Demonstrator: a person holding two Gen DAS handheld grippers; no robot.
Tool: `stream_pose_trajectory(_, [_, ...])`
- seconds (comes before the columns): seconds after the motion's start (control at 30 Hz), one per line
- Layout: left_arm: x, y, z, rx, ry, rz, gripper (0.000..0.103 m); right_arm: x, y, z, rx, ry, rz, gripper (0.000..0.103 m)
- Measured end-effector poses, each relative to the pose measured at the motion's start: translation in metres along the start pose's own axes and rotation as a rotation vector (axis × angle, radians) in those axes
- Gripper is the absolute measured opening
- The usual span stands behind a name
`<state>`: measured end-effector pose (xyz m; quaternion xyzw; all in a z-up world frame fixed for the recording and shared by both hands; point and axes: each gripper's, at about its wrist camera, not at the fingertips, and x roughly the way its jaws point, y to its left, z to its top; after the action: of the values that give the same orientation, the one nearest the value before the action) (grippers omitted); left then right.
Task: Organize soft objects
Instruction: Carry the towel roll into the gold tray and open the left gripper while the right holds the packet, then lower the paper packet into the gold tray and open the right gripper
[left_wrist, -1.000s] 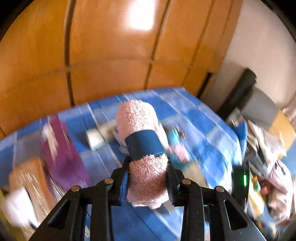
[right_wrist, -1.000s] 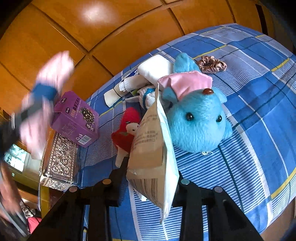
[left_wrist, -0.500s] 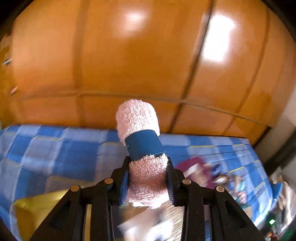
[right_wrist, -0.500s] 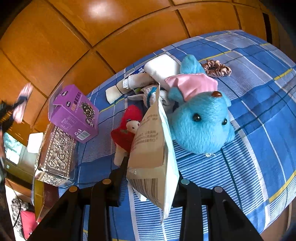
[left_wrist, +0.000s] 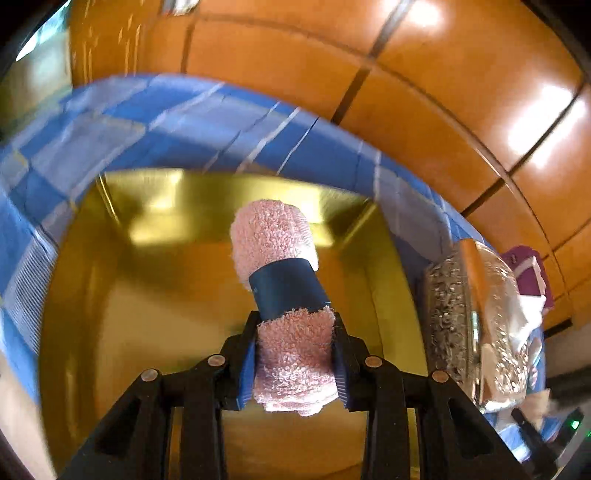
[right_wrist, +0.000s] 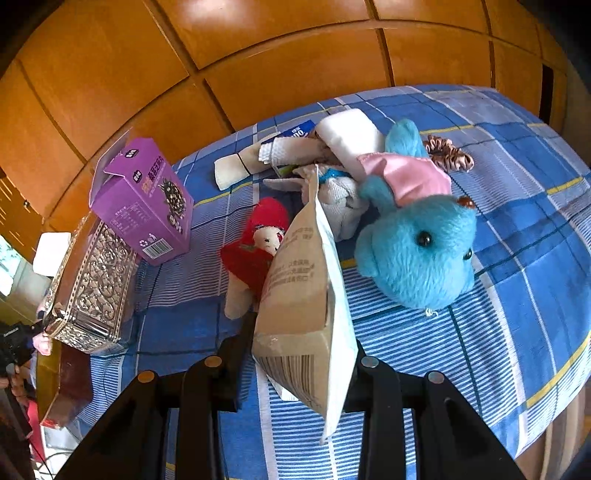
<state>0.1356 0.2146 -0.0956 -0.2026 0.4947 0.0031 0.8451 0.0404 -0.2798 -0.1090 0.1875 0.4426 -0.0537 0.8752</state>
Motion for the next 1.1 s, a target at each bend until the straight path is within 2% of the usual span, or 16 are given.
stream_pose_trajectory(0.13, [0.018, -0.004, 0.003, -0.031, 0.010, -0.025, 0.039, -0.006, 0.010, 0.002, -0.040, -0.008, -0.027, 0.033])
stream_pose_trajectory(0.3, [0.010, -0.019, 0.003, 0.001, -0.058, -0.012, 0.068, -0.021, 0.017, 0.014, -0.058, -0.033, -0.034, 0.032])
stream_pose_trajectory(0.53, [-0.019, -0.030, -0.017, 0.115, -0.120, 0.020, 0.068, -0.029, 0.038, 0.050, -0.086, -0.037, -0.025, 0.032])
stream_pose_trajectory(0.67, [-0.032, -0.029, -0.031, 0.143, -0.134, 0.015, 0.068, -0.017, 0.062, 0.096, -0.124, -0.056, -0.082, 0.032])
stream_pose_trajectory(0.87, [-0.049, -0.022, -0.048, 0.160, -0.148, -0.010, 0.068, 0.006, 0.109, 0.154, -0.187, -0.084, -0.105, 0.032])
stream_pose_trajectory(1.0, [-0.056, -0.017, -0.054, 0.171, -0.150, -0.013, 0.069, -0.001, 0.159, 0.177, -0.274, -0.168, -0.037, 0.032])
stream_pose_trajectory(1.1, [-0.059, -0.011, -0.056, 0.160, -0.154, -0.012, 0.069, -0.009, 0.212, 0.175, -0.418, -0.202, 0.088, 0.032])
